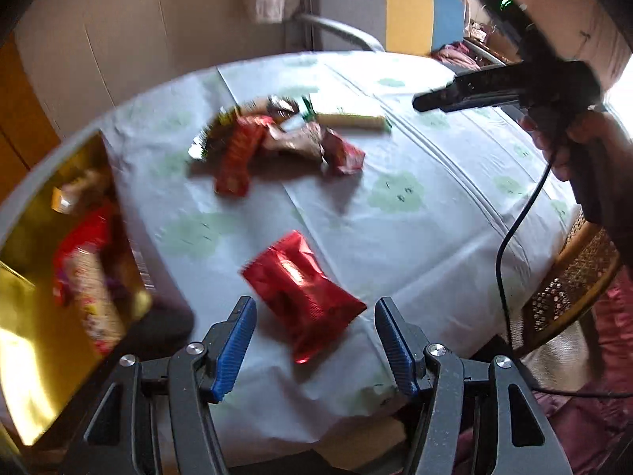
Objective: Organize snacks
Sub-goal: 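Open the right tool to drop the rice bar while the left tool grasps a dark red packet, then lift the red packet with the left tool while the right tool grasps the pink Luce packet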
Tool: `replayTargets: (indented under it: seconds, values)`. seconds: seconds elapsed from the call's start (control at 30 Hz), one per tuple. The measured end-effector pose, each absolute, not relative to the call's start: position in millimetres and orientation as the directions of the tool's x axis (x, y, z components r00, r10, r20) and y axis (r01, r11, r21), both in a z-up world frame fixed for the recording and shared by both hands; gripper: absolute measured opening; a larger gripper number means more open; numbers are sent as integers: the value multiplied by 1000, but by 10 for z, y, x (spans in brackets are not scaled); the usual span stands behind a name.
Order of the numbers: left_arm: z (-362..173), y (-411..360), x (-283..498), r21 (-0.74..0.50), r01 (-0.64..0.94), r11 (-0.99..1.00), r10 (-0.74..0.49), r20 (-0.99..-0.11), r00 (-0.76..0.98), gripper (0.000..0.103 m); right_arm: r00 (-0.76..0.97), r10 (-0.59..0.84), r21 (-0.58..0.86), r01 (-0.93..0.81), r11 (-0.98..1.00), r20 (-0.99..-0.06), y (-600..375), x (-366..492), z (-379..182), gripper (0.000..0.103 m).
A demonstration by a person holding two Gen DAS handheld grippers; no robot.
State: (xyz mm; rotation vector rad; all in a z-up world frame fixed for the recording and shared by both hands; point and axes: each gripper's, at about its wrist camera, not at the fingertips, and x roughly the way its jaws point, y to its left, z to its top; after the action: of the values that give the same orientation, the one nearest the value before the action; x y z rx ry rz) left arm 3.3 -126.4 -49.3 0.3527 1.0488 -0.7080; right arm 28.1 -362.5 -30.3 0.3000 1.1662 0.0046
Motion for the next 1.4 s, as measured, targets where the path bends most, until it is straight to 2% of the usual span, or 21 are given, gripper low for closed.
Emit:
replayTargets:
  seconds: [0.2, 0.3, 0.33, 0.43, 0.5, 0.53, 0.83, 1.03, 1.3, 1.4]
  values:
    - [-630, -1312, 218, -154, 629, 762, -382, -891, 245, 63, 398, 182, 245, 114, 963, -899, -3550, 281, -285, 60]
    - [-727, -1343, 292, -163, 610, 776, -377, -894, 241, 62, 398, 182, 244, 112, 963, -899, -3547, 266, -278, 60]
    - [-756, -1355, 309, -162, 606, 779, -372, -897, 238, 59, 397, 182, 244, 113, 963, -900, -3550, 273, -285, 60]
    - [-815, -1409, 334, -121, 604, 788, -347, -897, 273, 40, 393, 179, 241, 115, 964, -902, -3559, 278, -299, 60]
    - [-787, -1432, 335, -116, 613, 782, -362, -884, 295, 37, 386, 176, 238, 117, 964, -906, -3560, 283, -320, 60]
    - [-780, -1449, 348, -110, 612, 783, -362, -881, 305, 31, 381, 176, 237, 119, 964, -908, -3564, 286, -329, 60]
    - [-813, -1591, 172, -32, 664, 747, -364, -855, 370, 32, 341, 183, 244, 145, 959, -922, -3583, 296, -429, 60]
    - [-866, -1551, 212, -71, 650, 757, -387, -850, 357, 35, 307, 219, 273, 146, 951, -926, -3551, 303, -512, 60]
    - [-886, -1494, 168, -85, 652, 753, -417, -828, 373, 35, 311, 380, 436, 136, 889, -871, -3256, 353, -521, 60]
    - [-879, -1452, 144, -89, 651, 754, -421, -826, 375, 35, 316, 393, 447, 119, 887, -864, -3050, 481, -563, 60]
